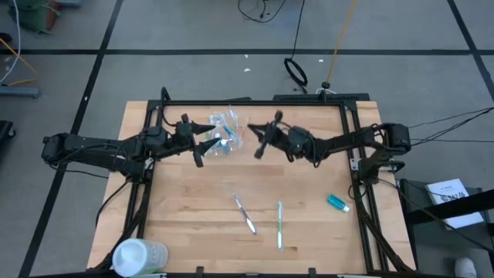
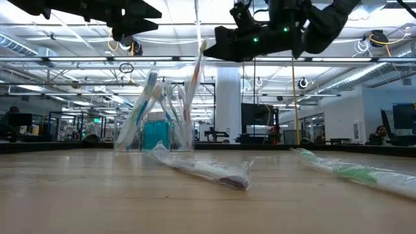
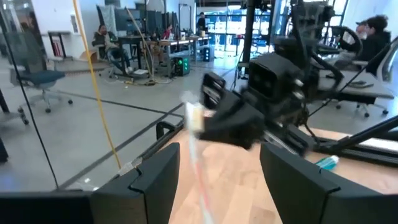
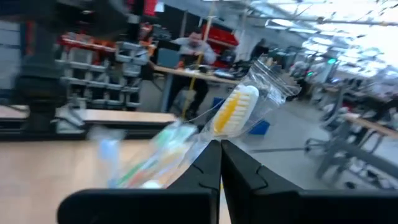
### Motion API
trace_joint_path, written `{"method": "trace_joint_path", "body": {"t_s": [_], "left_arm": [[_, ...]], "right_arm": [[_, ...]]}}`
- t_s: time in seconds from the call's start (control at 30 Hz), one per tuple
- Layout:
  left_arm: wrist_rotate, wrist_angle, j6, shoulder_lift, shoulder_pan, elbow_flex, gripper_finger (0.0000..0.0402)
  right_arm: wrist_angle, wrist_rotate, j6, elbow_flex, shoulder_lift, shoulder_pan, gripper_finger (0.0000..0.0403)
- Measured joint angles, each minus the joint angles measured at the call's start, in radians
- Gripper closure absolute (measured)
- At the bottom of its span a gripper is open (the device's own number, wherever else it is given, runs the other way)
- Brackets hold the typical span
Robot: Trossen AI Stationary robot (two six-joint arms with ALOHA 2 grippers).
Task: Pick & Place toothbrushing station
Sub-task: Put the orange toothbrush into the transparent organizer
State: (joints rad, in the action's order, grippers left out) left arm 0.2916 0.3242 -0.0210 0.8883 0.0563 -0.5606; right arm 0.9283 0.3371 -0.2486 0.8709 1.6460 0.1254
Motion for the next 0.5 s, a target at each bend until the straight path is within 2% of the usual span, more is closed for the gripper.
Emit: {"method": "trace_joint_path", "body": {"t_s": [0.2, 0.3, 0.5], "left_arm": [[0.0, 0.03, 0.082, 0.0, 0.0, 0.0, 0.0172], [0.0, 0.04, 0.101, 0.0, 0.002, 0.0, 0.0172], [0.0, 0.047, 0.106, 0.0, 0.003, 0.0, 0.0172]], "right_arm": [[-0.058, -0.051, -0.102, 0.1, 0.041, 0.052, 0.0403], [-0.068, -0.051, -0.16, 0.164, 0.107, 0.068, 0.0403], [-0.086, 0.03, -0.278, 0.25, 0.245, 0.092, 0.0403]]}}
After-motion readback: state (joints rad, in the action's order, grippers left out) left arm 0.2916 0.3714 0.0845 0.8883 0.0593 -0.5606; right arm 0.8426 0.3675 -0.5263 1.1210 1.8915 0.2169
